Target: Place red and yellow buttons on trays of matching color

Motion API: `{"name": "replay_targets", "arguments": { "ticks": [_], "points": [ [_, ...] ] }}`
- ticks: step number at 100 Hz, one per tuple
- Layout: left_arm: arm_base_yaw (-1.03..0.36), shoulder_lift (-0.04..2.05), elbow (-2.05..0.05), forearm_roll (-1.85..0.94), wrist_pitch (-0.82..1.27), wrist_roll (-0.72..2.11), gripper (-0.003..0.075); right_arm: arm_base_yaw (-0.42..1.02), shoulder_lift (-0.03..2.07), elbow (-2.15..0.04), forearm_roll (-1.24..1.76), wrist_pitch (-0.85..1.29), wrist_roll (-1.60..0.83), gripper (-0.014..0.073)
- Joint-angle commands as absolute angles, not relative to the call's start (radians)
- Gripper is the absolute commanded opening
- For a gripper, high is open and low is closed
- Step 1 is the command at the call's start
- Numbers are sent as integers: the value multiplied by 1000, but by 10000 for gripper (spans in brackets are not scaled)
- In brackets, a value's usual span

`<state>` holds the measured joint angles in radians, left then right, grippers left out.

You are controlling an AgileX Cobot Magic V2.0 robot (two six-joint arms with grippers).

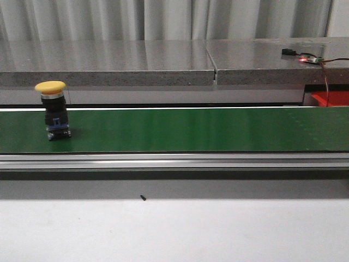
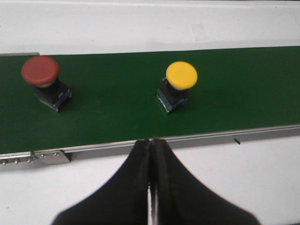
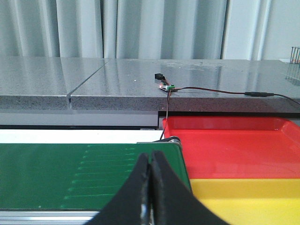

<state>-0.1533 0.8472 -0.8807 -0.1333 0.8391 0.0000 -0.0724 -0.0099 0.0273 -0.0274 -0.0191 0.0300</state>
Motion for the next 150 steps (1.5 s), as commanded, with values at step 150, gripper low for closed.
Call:
{"name": "replay_targets", "arguments": {
  "ticks": [150],
  "points": [
    [-162,489,-667,-125,781,0,-19,-69,394,-490,73,346,-12,-67]
  ]
}}
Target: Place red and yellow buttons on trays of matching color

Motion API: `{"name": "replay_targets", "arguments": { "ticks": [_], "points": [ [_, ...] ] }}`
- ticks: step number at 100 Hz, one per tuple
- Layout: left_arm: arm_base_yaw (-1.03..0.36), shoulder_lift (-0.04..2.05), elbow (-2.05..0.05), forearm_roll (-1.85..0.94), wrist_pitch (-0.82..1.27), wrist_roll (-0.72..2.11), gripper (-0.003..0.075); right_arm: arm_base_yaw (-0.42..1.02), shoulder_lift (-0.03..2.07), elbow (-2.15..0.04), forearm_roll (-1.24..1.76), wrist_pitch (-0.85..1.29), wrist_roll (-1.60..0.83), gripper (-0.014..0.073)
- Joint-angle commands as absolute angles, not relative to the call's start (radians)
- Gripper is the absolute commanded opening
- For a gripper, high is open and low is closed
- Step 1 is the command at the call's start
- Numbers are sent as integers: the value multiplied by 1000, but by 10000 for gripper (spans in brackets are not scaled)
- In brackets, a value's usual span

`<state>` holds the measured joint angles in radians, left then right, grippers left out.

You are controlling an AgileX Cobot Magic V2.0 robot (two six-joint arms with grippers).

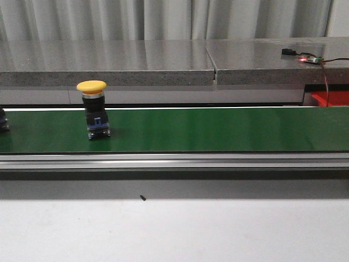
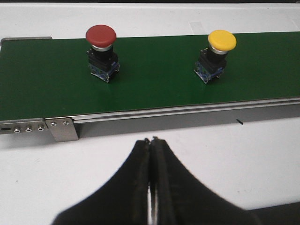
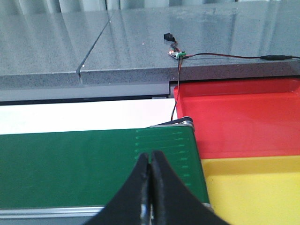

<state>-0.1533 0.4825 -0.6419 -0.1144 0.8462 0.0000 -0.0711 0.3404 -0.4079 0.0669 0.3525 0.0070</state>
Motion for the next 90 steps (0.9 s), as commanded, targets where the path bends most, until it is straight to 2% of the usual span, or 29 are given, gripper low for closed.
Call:
{"name": "replay_targets", "arguments": {
  "ticks": [1,23,44,67,79,90],
  "points": [
    [-162,489,-667,-125,781,0,-19,-69,405,-500,73,358,-12,-67],
    [-162,489,-667,-125,781,0,-18,-57,559,-650,75,465,-13,-67],
    [-162,489,-667,-125,781,0,-18,13,711,-812,75,583,-24,-67],
    [-162,489,-667,-125,781,0,-18,179,876,-959,57,657,-46,-51],
    [-162,489,-667,-125,781,0,-19,255,975,-1024,40,705,-46,32],
    [-162,489,-667,-125,781,0,-18,307,1065,-1078,40,742,-47,195]
  ]
}}
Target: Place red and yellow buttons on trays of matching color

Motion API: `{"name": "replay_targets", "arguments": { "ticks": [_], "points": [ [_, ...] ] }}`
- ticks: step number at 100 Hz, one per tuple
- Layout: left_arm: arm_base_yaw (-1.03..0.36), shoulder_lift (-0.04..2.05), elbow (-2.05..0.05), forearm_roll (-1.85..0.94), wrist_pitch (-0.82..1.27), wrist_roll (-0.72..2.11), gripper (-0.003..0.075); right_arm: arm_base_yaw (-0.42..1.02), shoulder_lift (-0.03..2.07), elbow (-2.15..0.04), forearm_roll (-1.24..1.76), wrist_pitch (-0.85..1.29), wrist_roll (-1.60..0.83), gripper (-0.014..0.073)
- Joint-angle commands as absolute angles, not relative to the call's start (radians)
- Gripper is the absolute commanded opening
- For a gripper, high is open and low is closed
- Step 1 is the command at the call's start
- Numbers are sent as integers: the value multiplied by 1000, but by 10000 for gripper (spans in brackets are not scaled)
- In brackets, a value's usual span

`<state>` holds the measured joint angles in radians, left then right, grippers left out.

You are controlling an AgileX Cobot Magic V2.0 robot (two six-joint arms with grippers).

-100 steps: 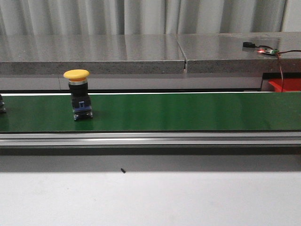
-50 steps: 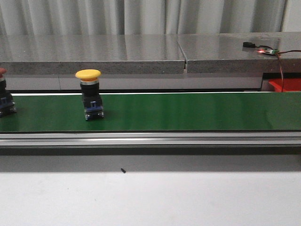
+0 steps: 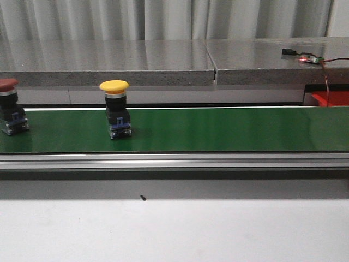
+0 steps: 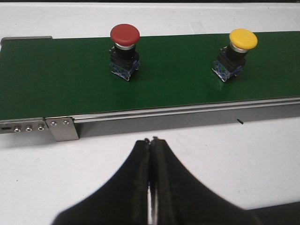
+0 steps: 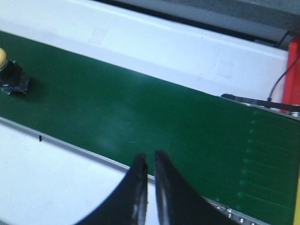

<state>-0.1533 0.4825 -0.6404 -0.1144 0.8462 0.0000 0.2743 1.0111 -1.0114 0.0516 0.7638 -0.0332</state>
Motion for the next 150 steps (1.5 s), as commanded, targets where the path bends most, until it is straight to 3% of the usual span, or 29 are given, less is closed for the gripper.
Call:
{"name": "replay_targets", "arguments": {
  "ticks": [1,17,24,70,135,150],
  "points": [
    [-162,489,-667,-125,781,-6,-19,313,1070,-1081,40,744,-47,220],
    [-162,489,-667,-125,781,0,-19,366,1198,-1176,40,806,-47,564],
    [-162,489,-667,-125,781,0,-19,384,1258,-1229,40,855,-47,669],
    [-162,489,-667,-125,781,0,-19,554,1625,-1566,73,1058,-63,624],
    [-162,489,-667,-125,781,-6,-18,586,1910,-1785,176,961,-100,622],
    [-162,489,-667,-125,781,0,-18,586,1939,-1785,166,923,-100,552]
  ]
}}
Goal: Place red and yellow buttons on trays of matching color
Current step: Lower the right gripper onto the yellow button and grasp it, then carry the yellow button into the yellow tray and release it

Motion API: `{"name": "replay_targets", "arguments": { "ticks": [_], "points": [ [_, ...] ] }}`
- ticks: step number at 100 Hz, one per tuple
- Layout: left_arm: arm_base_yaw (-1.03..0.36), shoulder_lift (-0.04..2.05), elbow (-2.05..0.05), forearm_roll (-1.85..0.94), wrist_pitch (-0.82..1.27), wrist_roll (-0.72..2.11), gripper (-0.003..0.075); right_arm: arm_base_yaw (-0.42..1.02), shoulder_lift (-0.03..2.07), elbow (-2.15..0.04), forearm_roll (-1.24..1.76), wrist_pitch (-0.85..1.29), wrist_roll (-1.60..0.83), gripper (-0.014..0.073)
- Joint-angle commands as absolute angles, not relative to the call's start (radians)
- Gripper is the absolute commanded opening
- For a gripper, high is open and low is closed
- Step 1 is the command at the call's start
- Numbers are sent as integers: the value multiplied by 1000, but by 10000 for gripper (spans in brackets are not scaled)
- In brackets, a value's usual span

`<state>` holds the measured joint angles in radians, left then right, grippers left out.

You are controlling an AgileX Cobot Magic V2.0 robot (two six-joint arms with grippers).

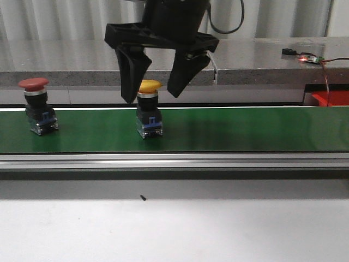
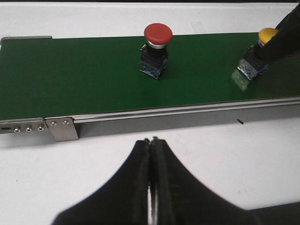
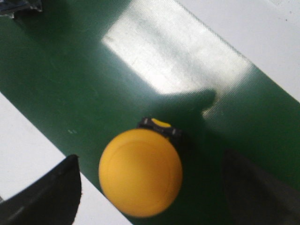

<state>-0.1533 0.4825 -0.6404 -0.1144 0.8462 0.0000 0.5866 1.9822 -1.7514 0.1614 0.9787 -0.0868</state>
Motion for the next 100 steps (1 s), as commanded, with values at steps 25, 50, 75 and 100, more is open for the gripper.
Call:
{"name": "replay_targets", "arguments": {
  "ticks": [25,50,75,100],
  "points": [
    [-162,489,-667,-125,781,0,-19,586,1949,-1785,160,905,-100,225],
    [-162,489,-667,-125,781,0,-18,584,1906,-1768,160,887,-100,183],
    [-162,489,-667,-125,781,0,-19,538,1767,-1646,159,849,-93,183],
    [-162,489,-667,-125,781,0,-19,420,1585,-1448,159,810,-68,183]
  ]
}}
